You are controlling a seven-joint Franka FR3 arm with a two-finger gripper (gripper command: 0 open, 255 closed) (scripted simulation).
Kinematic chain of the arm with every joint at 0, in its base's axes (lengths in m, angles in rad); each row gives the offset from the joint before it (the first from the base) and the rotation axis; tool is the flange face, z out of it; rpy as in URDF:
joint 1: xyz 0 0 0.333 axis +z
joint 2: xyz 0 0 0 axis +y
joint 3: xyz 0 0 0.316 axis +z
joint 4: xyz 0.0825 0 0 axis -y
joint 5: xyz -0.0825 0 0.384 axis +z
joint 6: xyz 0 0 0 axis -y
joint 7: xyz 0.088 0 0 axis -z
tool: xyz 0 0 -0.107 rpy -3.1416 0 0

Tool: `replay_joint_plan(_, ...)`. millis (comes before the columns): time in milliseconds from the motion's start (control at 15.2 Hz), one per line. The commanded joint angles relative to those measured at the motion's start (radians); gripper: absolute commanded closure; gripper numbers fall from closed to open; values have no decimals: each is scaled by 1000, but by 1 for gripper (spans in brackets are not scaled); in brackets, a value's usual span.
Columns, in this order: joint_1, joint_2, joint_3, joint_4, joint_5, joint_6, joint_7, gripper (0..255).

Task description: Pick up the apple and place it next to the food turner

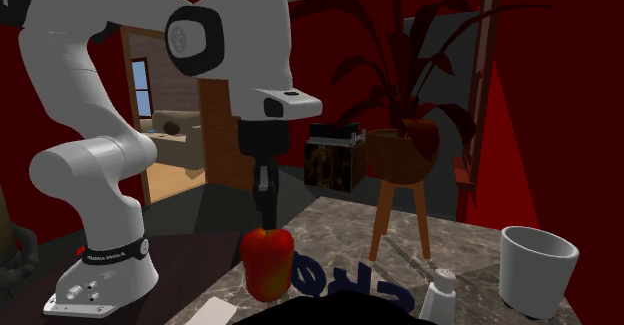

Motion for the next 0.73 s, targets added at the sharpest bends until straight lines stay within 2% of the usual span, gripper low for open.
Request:
replay_joint_plan(0,0,9,-3,-20,1,29,-3,255)
replay_joint_plan(264,1,35,-9,-59,6,94,-11,255)
replay_joint_plan(660,1,35,-9,-59,6,94,-11,255)
